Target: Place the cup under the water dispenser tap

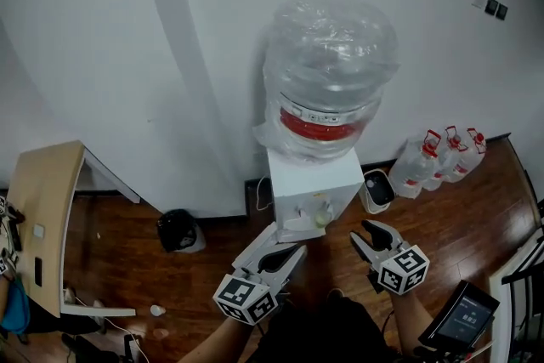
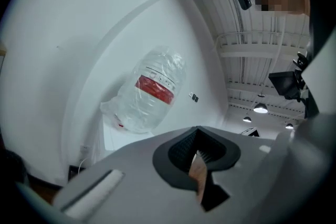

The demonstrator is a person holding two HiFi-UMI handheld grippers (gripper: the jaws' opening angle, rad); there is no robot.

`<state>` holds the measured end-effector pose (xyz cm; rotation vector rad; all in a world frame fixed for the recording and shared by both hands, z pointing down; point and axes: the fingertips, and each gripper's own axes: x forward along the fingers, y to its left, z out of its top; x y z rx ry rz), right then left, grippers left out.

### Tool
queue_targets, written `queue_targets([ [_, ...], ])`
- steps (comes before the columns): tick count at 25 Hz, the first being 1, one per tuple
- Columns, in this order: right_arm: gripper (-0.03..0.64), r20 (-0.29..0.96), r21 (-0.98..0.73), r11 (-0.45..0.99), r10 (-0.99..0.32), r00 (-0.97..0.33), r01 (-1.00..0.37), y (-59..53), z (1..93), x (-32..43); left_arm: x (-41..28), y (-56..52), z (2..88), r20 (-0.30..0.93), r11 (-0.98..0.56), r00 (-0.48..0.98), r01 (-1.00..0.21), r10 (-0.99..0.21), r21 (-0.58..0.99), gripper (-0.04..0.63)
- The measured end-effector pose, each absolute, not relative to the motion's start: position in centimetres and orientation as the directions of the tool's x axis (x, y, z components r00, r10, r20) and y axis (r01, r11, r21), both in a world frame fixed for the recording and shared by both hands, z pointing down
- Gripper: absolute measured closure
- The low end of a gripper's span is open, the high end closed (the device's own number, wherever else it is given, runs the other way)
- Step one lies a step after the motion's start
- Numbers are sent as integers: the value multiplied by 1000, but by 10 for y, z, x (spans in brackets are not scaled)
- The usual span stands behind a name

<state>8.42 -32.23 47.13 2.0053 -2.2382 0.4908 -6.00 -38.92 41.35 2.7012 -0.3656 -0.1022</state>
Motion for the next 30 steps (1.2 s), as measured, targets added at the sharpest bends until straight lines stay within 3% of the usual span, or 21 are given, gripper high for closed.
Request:
queue_targets([
  [2,486,260,-170,102,-955,-145,-980,-320,455,79,-62,-387,408,-18,-883,960,-248,-278,399,595],
  [9,529,213,-169,143,-961,-178,-975,-304,413,83,-53,-375,386,-44,-896,950,-276,-310,348,595],
  [11,580,206,-146,144,-963,-173,-979,-298,405,87,-50,-369,381,-39,-906,948,-290,-316,308,595],
  [14,574,186,-139,149,-967,-174,-979,-292,394,92,-47,-362,373,-30,-916,945,-308,-326,255,592],
  [17,616,181,-127,159,-967,-181,-979,-290,386,95,-44,-357,367,-31,-916,944,-311,-329,252,512],
  [26,617,200,-140,182,-957,-208,-973,-290,384,98,-46,-353,354,-56,-885,930,-324,-363,335,503],
  [30,617,200,-142,207,-952,-233,-968,-295,385,96,-52,-356,353,-55,-872,917,-356,-396,337,531],
])
